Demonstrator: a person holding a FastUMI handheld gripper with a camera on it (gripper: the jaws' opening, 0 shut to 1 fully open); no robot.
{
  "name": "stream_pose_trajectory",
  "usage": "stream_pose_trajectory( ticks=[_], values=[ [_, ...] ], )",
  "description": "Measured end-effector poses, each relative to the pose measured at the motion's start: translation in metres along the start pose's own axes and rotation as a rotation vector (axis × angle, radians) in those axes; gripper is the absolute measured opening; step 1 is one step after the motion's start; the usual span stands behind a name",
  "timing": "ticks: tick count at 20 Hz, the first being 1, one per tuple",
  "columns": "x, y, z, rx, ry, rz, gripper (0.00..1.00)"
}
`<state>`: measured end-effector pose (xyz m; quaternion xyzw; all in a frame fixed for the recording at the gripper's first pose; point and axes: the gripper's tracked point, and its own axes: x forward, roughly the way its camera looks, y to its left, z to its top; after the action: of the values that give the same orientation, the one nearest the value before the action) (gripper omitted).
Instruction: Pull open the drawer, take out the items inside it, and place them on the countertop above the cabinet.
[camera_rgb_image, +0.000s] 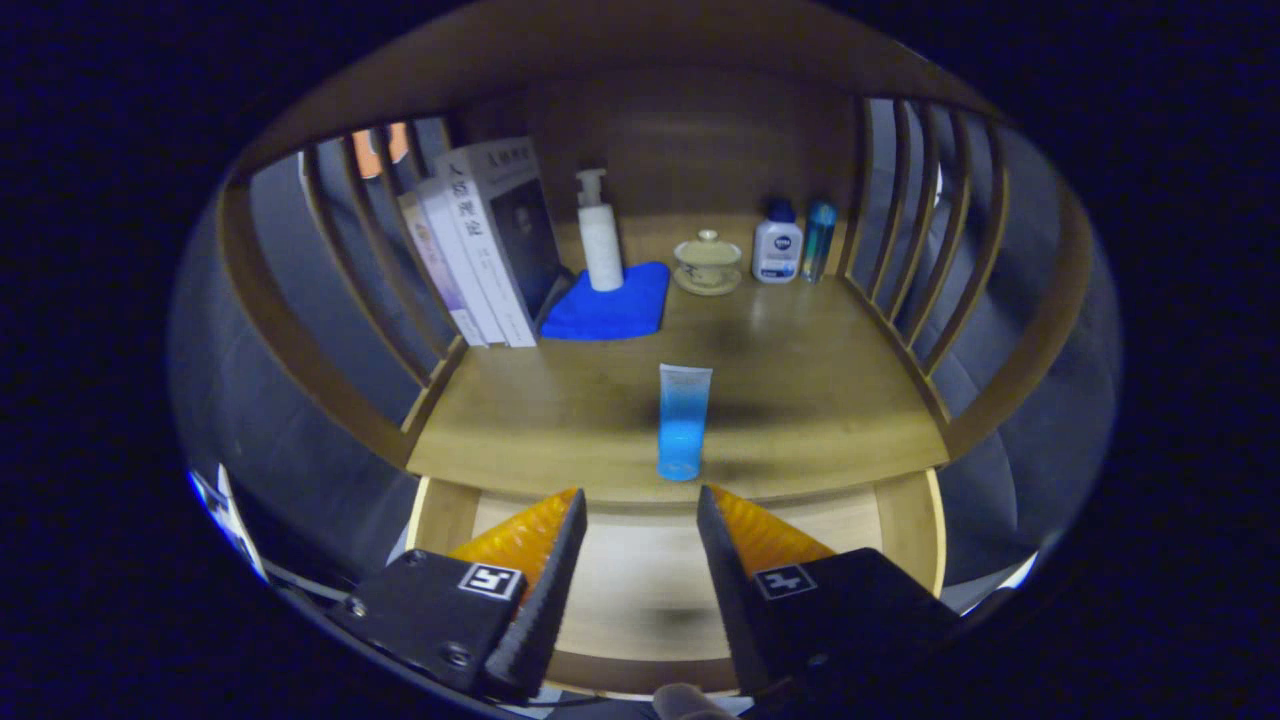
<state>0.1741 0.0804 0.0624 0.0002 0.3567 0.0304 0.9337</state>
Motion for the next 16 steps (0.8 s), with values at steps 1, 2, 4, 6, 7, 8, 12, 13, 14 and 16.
stream_pose_trajectory(
  ticks=[1,2,4,6,7,8,12,13,14,16],
  values=[
    [-0.013,0.007,-0.006,-0.005,-0.034,0.029,0.73],
    [-0.025,0.011,-0.011,-0.006,-0.073,0.042,0.76],
    [-0.039,0.012,-0.02,-0.022,-0.156,0.053,0.8],
    [-0.063,0.023,-0.032,-0.027,-0.236,0.108,0.8],
    [-0.074,0.026,-0.037,-0.034,-0.279,0.118,0.81],
    [-0.086,0.025,-0.036,-0.038,-0.334,0.121,0.8],
    [-0.13,0.025,-0.054,-0.056,-0.508,0.109,0.91],
    [-0.136,0.022,-0.06,-0.058,-0.543,0.094,0.95],
    [-0.143,0.019,-0.066,-0.052,-0.579,0.086,1.0],
    [-0.155,0.02,-0.079,-0.057,-0.636,0.088,1.0]
  ],
)
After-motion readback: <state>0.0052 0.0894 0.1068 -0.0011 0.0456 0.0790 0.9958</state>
